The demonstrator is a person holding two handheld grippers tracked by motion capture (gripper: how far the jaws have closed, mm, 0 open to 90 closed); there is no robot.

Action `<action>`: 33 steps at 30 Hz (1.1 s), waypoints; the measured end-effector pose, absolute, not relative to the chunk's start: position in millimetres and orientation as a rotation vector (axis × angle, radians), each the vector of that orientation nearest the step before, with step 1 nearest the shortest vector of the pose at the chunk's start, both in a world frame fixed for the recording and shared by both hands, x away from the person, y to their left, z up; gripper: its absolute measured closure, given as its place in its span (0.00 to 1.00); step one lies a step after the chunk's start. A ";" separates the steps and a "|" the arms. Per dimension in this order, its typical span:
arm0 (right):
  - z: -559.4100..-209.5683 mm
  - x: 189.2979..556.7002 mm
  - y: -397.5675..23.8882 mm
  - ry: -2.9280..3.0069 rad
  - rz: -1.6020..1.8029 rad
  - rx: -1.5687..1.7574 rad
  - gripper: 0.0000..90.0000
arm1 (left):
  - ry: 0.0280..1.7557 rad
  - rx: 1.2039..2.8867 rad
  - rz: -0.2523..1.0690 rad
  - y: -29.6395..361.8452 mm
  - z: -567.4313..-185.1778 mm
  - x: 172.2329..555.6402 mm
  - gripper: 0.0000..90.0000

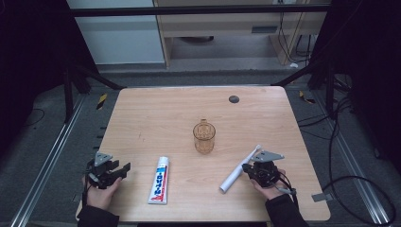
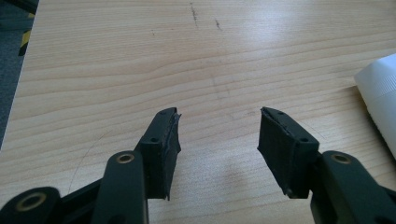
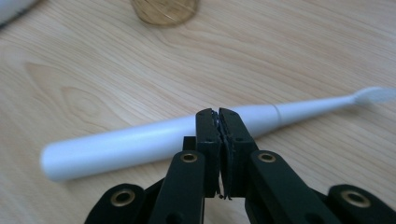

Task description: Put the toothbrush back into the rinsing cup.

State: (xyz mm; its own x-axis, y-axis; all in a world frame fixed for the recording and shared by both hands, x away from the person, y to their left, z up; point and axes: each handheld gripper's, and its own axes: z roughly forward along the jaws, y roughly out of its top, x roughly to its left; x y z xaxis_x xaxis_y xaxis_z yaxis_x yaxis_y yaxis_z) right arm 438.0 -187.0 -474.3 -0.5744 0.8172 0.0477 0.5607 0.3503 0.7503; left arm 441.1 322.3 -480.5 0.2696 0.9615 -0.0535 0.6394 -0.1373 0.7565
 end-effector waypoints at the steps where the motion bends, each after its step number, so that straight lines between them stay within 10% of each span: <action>1: -472.6 437.2 -183.9 2.288 1.093 1.209 0.98 | 1.448 1.863 0.600 322.3 -480.4 441.2 0.52; 33: -488.2 468.8 -195.9 2.203 0.942 1.390 0.99 | 1.438 1.892 0.605 320.6 -480.4 442.2 0.52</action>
